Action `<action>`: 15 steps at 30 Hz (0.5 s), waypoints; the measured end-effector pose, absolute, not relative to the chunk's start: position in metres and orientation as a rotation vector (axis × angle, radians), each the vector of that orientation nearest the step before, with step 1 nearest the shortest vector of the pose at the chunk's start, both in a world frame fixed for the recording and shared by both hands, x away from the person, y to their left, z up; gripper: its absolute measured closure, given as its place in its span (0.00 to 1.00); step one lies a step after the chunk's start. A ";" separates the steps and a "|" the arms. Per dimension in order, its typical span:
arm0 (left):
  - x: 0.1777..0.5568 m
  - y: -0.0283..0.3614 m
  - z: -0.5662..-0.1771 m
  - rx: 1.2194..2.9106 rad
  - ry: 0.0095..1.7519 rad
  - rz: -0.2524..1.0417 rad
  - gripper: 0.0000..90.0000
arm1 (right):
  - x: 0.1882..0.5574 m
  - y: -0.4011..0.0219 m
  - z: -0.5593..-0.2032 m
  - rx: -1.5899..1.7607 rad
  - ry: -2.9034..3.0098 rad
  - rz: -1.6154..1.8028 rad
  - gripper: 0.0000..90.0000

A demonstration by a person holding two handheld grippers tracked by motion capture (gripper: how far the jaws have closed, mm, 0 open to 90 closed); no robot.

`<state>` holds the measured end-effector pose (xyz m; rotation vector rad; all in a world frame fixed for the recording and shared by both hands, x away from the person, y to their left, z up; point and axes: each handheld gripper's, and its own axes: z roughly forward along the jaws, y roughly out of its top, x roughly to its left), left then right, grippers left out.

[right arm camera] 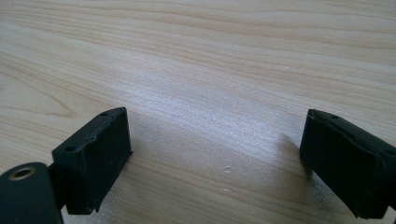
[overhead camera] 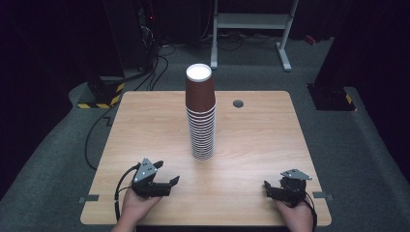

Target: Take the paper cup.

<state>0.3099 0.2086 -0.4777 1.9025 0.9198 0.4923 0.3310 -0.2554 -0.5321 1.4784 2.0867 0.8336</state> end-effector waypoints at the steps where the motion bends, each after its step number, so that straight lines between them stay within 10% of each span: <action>1: 0.310 0.208 -0.476 1.899 0.917 0.492 0.18 | 0.331 -0.255 -0.532 1.478 2.087 0.834 0.09; 15: 0.315 0.195 -0.458 1.862 0.859 0.483 0.18 | 0.331 -0.255 -0.532 1.476 2.089 0.834 0.09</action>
